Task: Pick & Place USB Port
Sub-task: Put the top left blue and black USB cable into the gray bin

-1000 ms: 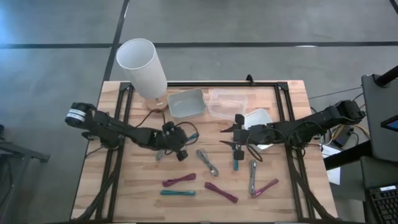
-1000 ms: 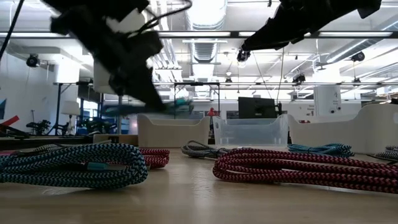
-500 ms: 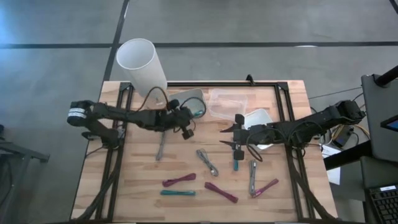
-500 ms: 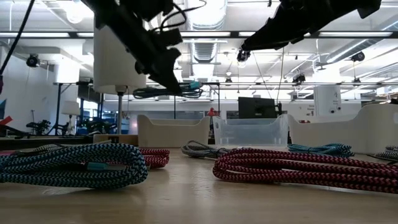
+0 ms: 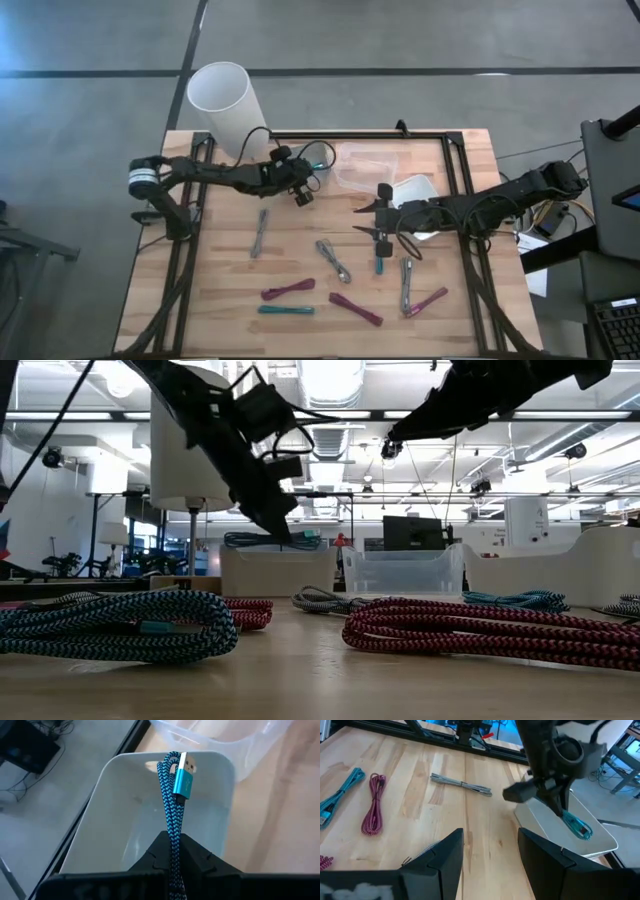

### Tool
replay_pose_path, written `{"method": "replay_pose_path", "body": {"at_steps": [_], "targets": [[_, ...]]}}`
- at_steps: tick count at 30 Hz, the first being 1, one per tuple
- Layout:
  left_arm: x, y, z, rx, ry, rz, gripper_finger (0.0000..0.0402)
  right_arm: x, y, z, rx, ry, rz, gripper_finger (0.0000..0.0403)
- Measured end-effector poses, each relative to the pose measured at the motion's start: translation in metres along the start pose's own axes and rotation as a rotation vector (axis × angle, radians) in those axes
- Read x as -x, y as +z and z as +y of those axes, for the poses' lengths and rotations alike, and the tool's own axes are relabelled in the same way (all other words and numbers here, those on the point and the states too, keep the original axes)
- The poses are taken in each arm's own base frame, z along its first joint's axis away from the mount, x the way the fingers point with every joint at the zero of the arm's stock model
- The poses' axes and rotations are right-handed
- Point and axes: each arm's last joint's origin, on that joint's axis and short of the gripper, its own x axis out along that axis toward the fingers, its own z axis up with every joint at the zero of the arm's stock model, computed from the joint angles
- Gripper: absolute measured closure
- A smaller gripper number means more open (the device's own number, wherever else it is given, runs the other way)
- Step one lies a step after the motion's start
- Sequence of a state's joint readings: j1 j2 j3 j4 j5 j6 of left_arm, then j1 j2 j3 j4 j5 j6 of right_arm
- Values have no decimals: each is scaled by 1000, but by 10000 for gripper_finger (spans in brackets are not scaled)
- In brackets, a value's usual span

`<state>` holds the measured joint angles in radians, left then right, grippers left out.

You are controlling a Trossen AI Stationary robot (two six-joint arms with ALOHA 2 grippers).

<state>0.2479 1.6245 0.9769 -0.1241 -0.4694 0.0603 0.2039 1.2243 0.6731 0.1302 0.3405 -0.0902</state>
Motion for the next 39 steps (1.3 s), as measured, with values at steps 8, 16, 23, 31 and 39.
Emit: {"method": "replay_pose_path", "body": {"at_steps": [8, 16, 23, 31, 39], "targets": [[-16, 7, 2, -76, 50, 4, 381, 0, 0, 0, 22, 0, 0, 218], [-26, 11, -2, -141, 55, -9, 381, 0, 0, 0, 22, -2, 0, 218], [-45, -1, -1, -186, 47, 57, 381, 0, 0, 0, 25, -2, 1, 218], [-60, -11, -7, -199, -5, 95, 378, 0, 0, -1, 25, -2, 3, 218], [-58, -10, -4, -183, -8, 96, 368, -1, -1, -2, 21, -6, 7, 218]]}}
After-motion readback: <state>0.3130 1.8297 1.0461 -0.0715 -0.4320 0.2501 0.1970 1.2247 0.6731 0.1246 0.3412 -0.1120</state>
